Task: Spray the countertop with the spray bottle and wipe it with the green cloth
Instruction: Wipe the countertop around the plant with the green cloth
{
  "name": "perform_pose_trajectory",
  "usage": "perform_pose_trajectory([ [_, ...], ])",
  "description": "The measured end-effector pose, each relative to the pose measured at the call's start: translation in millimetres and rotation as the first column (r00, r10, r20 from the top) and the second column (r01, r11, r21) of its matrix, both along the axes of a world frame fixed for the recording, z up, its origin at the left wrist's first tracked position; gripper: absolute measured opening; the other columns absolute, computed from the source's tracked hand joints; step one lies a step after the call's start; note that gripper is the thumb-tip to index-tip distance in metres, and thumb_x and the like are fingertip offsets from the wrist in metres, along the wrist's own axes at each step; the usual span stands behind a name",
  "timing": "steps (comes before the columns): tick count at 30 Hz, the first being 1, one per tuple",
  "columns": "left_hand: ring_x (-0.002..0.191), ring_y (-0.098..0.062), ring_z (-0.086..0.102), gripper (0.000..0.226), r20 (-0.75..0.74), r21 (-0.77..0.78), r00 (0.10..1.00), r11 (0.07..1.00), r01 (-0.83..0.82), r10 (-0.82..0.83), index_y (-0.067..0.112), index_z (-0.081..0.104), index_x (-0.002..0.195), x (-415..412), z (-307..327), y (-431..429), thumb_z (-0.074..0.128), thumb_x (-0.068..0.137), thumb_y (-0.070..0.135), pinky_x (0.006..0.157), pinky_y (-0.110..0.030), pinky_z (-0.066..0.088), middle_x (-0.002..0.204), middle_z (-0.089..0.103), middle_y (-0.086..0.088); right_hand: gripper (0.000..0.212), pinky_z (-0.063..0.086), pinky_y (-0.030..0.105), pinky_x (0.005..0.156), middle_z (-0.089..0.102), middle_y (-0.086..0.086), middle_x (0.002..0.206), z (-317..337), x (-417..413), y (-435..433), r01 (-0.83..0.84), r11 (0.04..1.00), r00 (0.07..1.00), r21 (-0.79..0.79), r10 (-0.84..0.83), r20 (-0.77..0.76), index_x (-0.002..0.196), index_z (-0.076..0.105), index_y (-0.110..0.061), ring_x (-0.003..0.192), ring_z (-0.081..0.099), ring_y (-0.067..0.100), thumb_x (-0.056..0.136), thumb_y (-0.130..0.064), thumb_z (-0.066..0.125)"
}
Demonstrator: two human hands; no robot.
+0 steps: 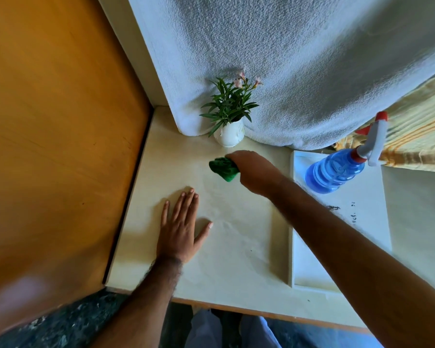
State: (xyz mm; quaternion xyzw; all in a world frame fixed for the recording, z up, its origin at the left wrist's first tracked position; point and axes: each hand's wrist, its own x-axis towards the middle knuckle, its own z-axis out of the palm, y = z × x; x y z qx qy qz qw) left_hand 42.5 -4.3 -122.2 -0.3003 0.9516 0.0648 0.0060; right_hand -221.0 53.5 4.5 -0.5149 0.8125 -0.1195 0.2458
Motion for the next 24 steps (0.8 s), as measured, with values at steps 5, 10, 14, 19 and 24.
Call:
perform_pose_trajectory([
  [5, 0.163, -0.023, 0.019, 0.089, -0.011, 0.016, 1.0, 1.0, 0.005, -0.005, 0.017, 0.016, 0.168, 0, 1, 0, 0.029, 0.099, 0.073, 0.128, -0.059, 0.024, 0.176, 0.018, -0.004, 0.071, 0.049, 0.044, 0.105, 0.059, 0.019, 0.135, -4, 3, 80, 0.078, 0.959, 0.986, -0.274, -0.115, -0.122, 0.136, 0.056, 0.0, 0.126, 0.055, 0.038, 0.069, 0.023, 0.052],
  [10, 0.162, -0.021, 0.021, 0.088, -0.043, 0.027, 0.999, 1.0, 0.01, -0.009, 0.016, 0.019, 0.167, 0, 5, 1, 0.035, 0.099, 0.068, 0.128, -0.059, 0.024, 0.176, 0.019, -0.004, 0.073, 0.039, 0.058, 0.116, 0.055, 0.027, 0.142, -17, 16, 162, 0.191, 0.933, 0.94, -0.304, -0.263, -0.216, 0.14, 0.052, 0.008, 0.138, 0.047, 0.046, 0.069, 0.028, 0.052],
  [14, 0.161, -0.022, 0.022, 0.086, -0.059, 0.023, 0.998, 1.0, 0.007, -0.005, 0.014, 0.024, 0.166, -1, 8, 3, 0.035, 0.099, 0.067, 0.128, -0.06, 0.024, 0.176, 0.021, -0.004, 0.085, 0.04, 0.064, 0.113, 0.053, 0.028, 0.145, -37, 31, 217, 0.326, 0.917, 0.891, -0.228, -0.379, -0.251, 0.14, 0.052, 0.008, 0.141, 0.043, 0.047, 0.06, 0.034, 0.056],
  [19, 0.161, -0.024, 0.025, 0.084, -0.067, 0.008, 0.998, 1.0, 0.01, -0.01, 0.013, 0.028, 0.165, -1, 9, 5, 0.035, 0.099, 0.066, 0.128, -0.06, 0.025, 0.174, 0.025, -0.006, 0.081, 0.045, 0.066, 0.107, 0.053, 0.031, 0.144, -59, 37, 247, 0.377, 0.912, 0.859, -0.163, -0.41, -0.306, 0.138, 0.053, 0.011, 0.139, 0.044, 0.05, 0.062, 0.034, 0.06],
  [24, 0.16, -0.024, 0.027, 0.084, -0.076, -0.006, 0.997, 1.0, 0.015, -0.015, 0.013, 0.03, 0.164, -1, 6, 4, 0.036, 0.1, 0.066, 0.128, -0.06, 0.024, 0.174, 0.027, -0.006, 0.08, 0.035, 0.057, 0.119, 0.037, 0.022, 0.159, -73, 40, 261, 0.345, 0.929, 0.876, -0.135, -0.37, -0.309, 0.151, 0.04, 0.002, 0.151, 0.03, 0.038, 0.077, 0.016, 0.066],
])
